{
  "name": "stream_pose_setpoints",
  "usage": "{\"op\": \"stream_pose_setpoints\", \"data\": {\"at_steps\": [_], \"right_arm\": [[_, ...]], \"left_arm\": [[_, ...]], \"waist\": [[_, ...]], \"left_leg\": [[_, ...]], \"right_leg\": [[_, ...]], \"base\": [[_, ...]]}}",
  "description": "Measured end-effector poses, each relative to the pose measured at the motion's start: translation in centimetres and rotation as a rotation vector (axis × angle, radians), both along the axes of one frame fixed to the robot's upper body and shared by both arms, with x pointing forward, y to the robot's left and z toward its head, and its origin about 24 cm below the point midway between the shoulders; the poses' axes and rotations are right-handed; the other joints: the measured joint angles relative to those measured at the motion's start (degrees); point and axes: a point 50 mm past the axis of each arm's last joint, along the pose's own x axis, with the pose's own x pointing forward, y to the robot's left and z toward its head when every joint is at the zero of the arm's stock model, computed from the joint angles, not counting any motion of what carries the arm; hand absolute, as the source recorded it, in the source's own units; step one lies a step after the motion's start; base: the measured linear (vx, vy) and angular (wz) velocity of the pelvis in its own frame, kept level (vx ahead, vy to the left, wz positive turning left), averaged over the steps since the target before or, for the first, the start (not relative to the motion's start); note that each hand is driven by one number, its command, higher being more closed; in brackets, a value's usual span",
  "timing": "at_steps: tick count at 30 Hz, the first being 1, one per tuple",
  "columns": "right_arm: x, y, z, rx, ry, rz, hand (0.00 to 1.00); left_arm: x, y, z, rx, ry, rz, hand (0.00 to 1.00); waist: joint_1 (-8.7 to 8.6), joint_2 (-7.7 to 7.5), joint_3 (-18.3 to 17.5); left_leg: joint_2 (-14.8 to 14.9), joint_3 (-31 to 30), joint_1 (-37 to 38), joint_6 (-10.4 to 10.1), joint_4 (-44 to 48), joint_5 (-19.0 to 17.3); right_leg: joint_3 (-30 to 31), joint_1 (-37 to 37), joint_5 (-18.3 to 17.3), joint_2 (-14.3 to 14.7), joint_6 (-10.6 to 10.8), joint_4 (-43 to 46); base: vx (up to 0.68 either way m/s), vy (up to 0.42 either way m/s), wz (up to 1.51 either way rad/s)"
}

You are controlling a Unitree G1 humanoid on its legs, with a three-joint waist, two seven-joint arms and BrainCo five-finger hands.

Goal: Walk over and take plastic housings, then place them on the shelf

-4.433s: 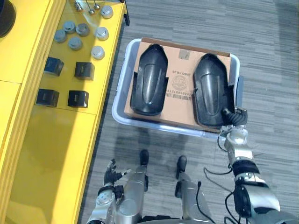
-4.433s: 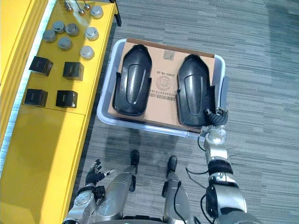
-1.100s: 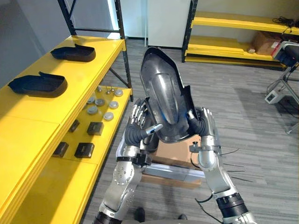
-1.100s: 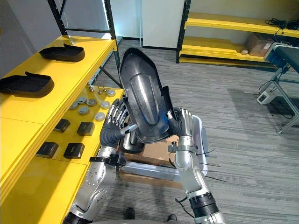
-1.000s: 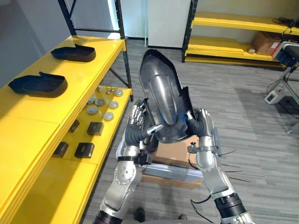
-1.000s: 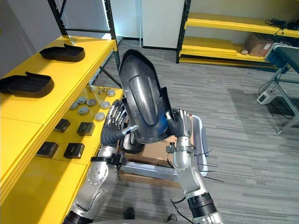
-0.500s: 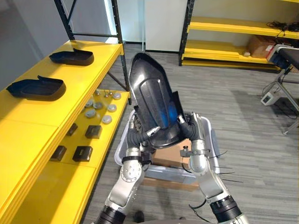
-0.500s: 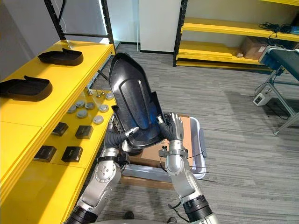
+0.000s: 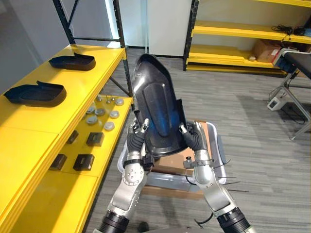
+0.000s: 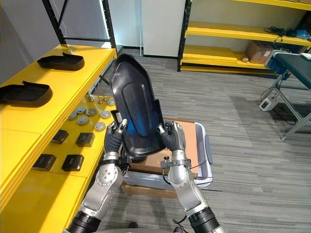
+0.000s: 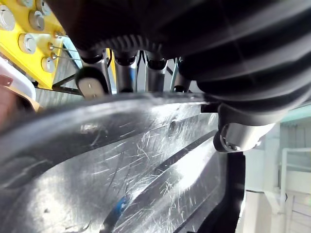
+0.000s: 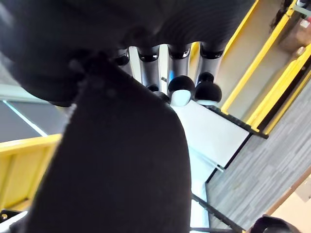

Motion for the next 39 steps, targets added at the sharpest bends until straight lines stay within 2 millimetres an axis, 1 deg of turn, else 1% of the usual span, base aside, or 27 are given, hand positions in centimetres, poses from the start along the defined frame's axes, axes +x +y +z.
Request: {"op": "stream_pose_setpoints", "data": {"at_steps": [4,8,11,13,15,17,18,19,20,21,23,24,26,27,28,29,31,32,33,34,36,37,38,39], "right_arm": [[0.0,-0.5,1.0,0.051,-0.022,0.01,0.0],[0.0,-1.1,2.6,0.111,-0.081,0.028,0.0],[-0.1,-1.9,4.0,0.19,-0.131,0.046,0.0],[-0.2,-2.2,4.8,0.233,-0.162,0.065,0.0],[-0.4,-3.2,6.0,0.317,-0.218,0.057,0.0],[-1.1,-6.7,9.0,0.473,-0.395,-0.029,0.0],[-1.3,-7.6,9.6,0.502,-0.439,-0.047,0.0],[-1.7,-9.3,10.4,0.548,-0.509,-0.084,0.0],[-2.0,-10.6,10.7,0.597,-0.554,-0.116,0.0],[-2.1,-11.2,10.7,0.618,-0.565,-0.132,0.0],[-2.7,-13.5,10.4,0.684,-0.595,-0.206,0.0],[-2.8,-14.2,10.2,0.704,-0.599,-0.227,0.0],[-3.6,-16.9,8.6,0.771,-0.596,-0.336,0.0],[-4.1,-18.8,6.7,0.809,-0.556,-0.438,0.0],[-4.2,-19.1,6.3,0.813,-0.541,-0.458,0.0],[-4.6,-20.2,4.3,0.825,-0.476,-0.536,0.0],[-5.7,-21.5,0.5,0.819,-0.319,-0.657,0.0],[-6.1,-21.7,-0.8,0.817,-0.259,-0.69,0.0],[-7.1,-22.1,-4.2,0.816,-0.091,-0.759,0.0],[-7.6,-22.1,-5.6,0.816,-0.021,-0.787,0.0],[-9.6,-21.6,-10.5,0.83,0.231,-0.848,0.0],[-9.9,-21.5,-11.2,0.828,0.273,-0.853,0.0],[-11.0,-20.9,-13.4,0.817,0.401,-0.863,0.0],[-11.9,-20.0,-15.1,0.809,0.515,-0.857,0.0]], "left_arm": [[0.1,0.2,0.1,0.011,-0.007,0.002,1.0],[0.0,0.3,0.1,0.033,-0.013,-0.014,1.0],[0.0,0.0,0.5,0.018,-0.03,-0.031,1.0],[-0.1,-0.1,0.6,0.045,-0.043,-0.044,1.0],[-0.2,0.4,0.3,0.06,-0.033,-0.024,1.0],[-1.1,2.9,-1.2,0.121,0.033,0.075,1.0],[-1.4,3.5,-1.6,0.139,0.057,0.093,1.0],[-2.0,4.7,-2.5,0.186,0.106,0.125,1.0],[-2.6,5.6,-3.1,0.209,0.145,0.151,1.0],[-2.8,5.9,-3.4,0.211,0.158,0.165,1.0],[-3.3,6.5,-3.6,0.21,0.173,0.202,1.0],[-3.3,6.5,-3.6,0.209,0.174,0.209,1.0],[-3.4,6.9,-3.4,0.206,0.166,0.233,1.0],[-3.4,7.1,-3.2,0.203,0.157,0.248,1.0],[-3.4,7.2,-3.1,0.203,0.155,0.251,1.0],[-3.6,7.6,-2.8,0.205,0.142,0.266,1.0],[-4.1,8.2,-2.3,0.206,0.123,0.296,1.0],[-4.3,8.4,-2.2,0.205,0.117,0.303,1.0],[-4.6,8.6,-1.9,0.202,0.106,0.316,1.0],[-4.7,8.7,-1.9,0.201,0.104,0.322,1.0],[-5.1,8.9,-1.9,0.199,0.103,0.318,1.0],[-5.2,8.9,-1.9,0.197,0.104,0.319,1.0],[-5.5,8.8,-1.9,0.194,0.102,0.311,1.0],[-5.7,8.7,-1.8,0.194,0.094,0.301,1.0]], "waist": [[0.05,0.01,0.0],[0.06,0.01,0.0],[0.08,0.02,0.0],[0.03,0.02,0.0],[-0.09,0.04,0.0],[-0.19,0.05,0.0],[-0.22,0.04,0.0],[-0.4,0.05,0.0],[-0.72,0.04,0.0],[-0.77,0.04,0.0],[-0.74,0.05,0.0],[-0.73,0.05,0.0],[-0.76,0.05,0.0],[-1.06,0.08,0.0],[-1.19,0.1,0.1],[-1.49,0.16,0.1],[-1.82,0.5,0.1],[-1.83,0.58,0.1],[-1.8,0.76,0.2],[-1.8,0.87,0.3],[-1.68,1.39,0.6],[-1.61,1.53,0.7],[-1.53,1.76,0.8],[-1.51,1.75,0.8]], "left_leg": [[0.0,0.0,0.0,0.0,0.0,0.0],[0.0,0.0,0.1,0.1,0.0,0.1],[0.0,0.0,0.2,0.1,0.0,0.1],[0.0,0.0,0.3,0.1,0.0,0.1],[0.0,0.0,0.4,0.0,0.0,-0.1],[0.1,0.1,0.4,-0.2,-0.1,-0.2],[0.1,0.1,0.5,-0.2,-0.2,-0.2],[0.1,0.2,0.5,-0.2,-0.3,-0.2],[0.1,0.2,0.5,-0.2,-0.3,-0.2],[0.1,0.2,0.5,-0.2,-0.3,-0.2],[0.0,0.2,0.5,-0.2,-0.3,-0.2],[0.0,0.2,0.5,-0.2,-0.3,-0.2],[0.0,0.2,0.3,-0.2,-0.3,-0.2],[0.0,0.1,0.1,-0.4,-0.3,-0.3],[0.0,0.1,0.1,-0.6,-0.3,-0.5],[0.1,0.1,0.0,-0.6,-0.3,-0.5],[0.2,0.1,-0.2,-0.6,-0.3,-0.5],[0.2,0.0,-0.3,-0.6,-0.3,-0.5],[0.3,0.0,-0.4,-0.6,-0.3,-0.5],[0.3,0.0,-0.4,-0.6,-0.3,-0.5],[0.3,0.0,-0.4,-0.6,-0.3,-0.5],[0.3,0.0,-0.4,-0.6,-0.3,-0.5],[0.3,0.0,-0.4,-0.5,-0.3,-0.5],[0.4,0.0,-0.4,-0.5,-0.2,-0.5]], "right_leg": [[0.0,0.1,0.0,0.0,0.0,0.0],[0.0,0.1,0.0,0.0,0.0,0.1],[0.0,0.1,0.0,0.0,0.0,0.1],[0.0,0.2,0.0,0.0,0.0,0.1],[0.0,0.1,0.0,0.0,0.1,0.1],[0.0,0.1,0.0,0.0,0.1,0.1],[0.0,0.1,-0.1,0.0,0.1,0.1],[0.0,0.1,-0.1,0.0,0.0,0.1],[0.0,0.1,-0.2,0.0,-0.1,0.1],[0.0,0.1,-0.2,0.0,-0.1,0.1],[-0.1,0.2,-0.3,0.0,-0.2,0.1],[-0.2,0.2,-0.3,0.0,-0.2,0.1],[-0.4,0.1,-0.3,-0.1,-0.2,0.0],[-0.6,0.1,-0.4,-0.1,-0.1,0.0],[-0.6,0.1,-0.4,-0.1,-0.1,0.0],[-0.7,0.0,-0.5,0.0,0.0,-0.1],[-0.7,0.0,-0.5,0.0,0.0,-0.2],[-0.7,0.0,-0.5,0.1,0.0,-0.2],[-0.8,0.0,-0.5,0.1,0.0,-0.3],[-0.8,0.0,-0.5,0.1,-0.1,-0.3],[-0.8,0.0,-0.5,0.2,-0.1,-0.4],[-0.9,0.0,-0.5,0.1,-0.1,-0.4],[-0.9,0.1,-0.4,0.1,-0.1,-0.4],[-0.9,0.2,-0.2,0.2,-0.2,-0.4]], "base": [[0.0,0.0,0.0],[0.0,0.0,0.0],[0.0,0.0,0.0],[0.0,0.0,0.0],[0.0,0.0,0.0],[0.0,0.0,0.0],[0.0,0.0,0.0],[0.0,0.0,0.0],[0.0,0.0,0.0],[0.0,0.0,0.0],[0.0,0.0,0.02],[0.0,0.0,0.04],[0.0,0.0,0.06],[0.0,0.0,0.05],[0.0,0.0,0.04],[0.0,0.0,0.0],[0.0,0.0,-0.02],[0.0,0.0,0.0],[0.0,0.0,0.0],[0.0,0.0,0.0],[0.0,0.0,0.0],[0.0,0.0,0.0],[0.0,0.0,0.0],[0.0,0.0,0.0]]}}
